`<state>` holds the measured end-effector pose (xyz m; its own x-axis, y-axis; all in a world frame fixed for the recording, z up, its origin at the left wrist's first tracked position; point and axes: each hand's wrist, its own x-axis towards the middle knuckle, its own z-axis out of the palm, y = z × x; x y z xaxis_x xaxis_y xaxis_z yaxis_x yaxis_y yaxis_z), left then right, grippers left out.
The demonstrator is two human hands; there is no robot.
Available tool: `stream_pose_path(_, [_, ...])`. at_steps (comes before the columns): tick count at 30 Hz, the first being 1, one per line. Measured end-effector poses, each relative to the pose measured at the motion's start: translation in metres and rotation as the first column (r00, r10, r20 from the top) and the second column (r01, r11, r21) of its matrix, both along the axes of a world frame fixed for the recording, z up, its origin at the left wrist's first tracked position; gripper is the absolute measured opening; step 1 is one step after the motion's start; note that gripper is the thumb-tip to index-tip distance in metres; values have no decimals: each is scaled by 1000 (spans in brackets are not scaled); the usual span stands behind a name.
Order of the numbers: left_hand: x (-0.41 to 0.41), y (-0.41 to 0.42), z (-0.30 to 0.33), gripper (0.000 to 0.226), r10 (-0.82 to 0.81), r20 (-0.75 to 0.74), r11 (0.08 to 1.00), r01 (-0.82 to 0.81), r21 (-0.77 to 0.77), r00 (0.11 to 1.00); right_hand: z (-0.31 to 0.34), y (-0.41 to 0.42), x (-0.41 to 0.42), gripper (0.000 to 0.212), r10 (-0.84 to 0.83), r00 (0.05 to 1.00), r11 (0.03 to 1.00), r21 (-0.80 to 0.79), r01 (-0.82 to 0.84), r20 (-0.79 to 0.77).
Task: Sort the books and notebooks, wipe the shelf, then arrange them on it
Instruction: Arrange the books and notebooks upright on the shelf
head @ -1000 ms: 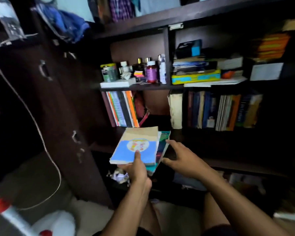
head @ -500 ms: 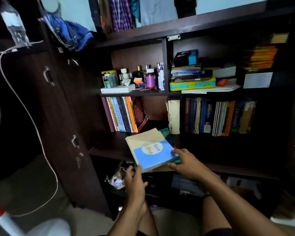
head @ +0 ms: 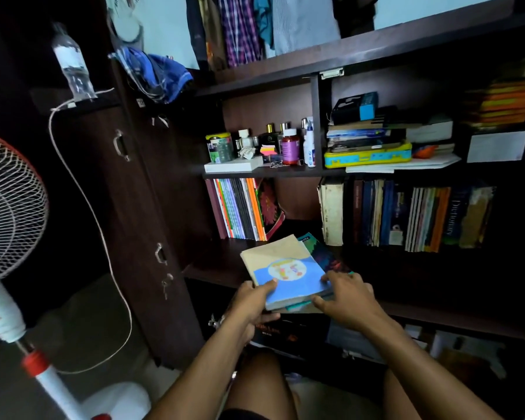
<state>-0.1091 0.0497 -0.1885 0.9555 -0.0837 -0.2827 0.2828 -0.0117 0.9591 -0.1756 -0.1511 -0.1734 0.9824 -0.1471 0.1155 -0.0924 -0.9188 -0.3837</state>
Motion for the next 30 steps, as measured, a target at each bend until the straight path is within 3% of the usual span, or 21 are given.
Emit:
stream_pose_path(3, [-2,6,-1,26,28,-51,997,-32,-75,998,2,-2,-4,55,30,999,999,17,-29,-21])
stream_pose_path(7, [-8,6,-1,24,15,-1,995,-15,-98,1000,-2,-6,-5,56,54,998,998,35,-54,-23])
stream_pose_path(10, [-14,-1,3,23,13,141,999,-7,-46,990,-4,-12,-3,43,27,998,977,211,-37,50])
stream_pose_path(13, [-21,-16,19,24,-37,269,988,75,-132,962,1,-19,1,31,-10,989,899,434,-55,146])
stream_pose_path(17, [-25,-40,40,28,-117,229,959,169,-226,966,3,-35,14,45,-95,987,906,423,30,133])
stream_pose_path(21, [-24,-53,34,35,-330,121,935,342,-94,936,-6,-59,23,63,-181,981,834,518,189,-68])
stream_pose_path(24, [-18,-51,26,26,-457,104,889,455,51,883,-30,-73,24,67,-229,962,831,485,272,-147])
stream_pose_path(25, [-13,-47,23,20,-431,133,900,415,131,893,-38,-75,24,73,-256,955,819,491,296,-149])
stream_pose_path(27, [4,-38,16,14,-287,272,907,169,386,919,-45,-78,23,82,-306,944,767,555,322,-125])
stream_pose_path(29, [18,-23,13,24,-193,402,759,-123,640,895,-46,-82,23,84,-328,940,760,564,324,-98])
stream_pose_path(30, [20,-17,12,33,-153,404,710,-184,680,902,-46,-85,25,83,-329,940,772,548,323,-91])
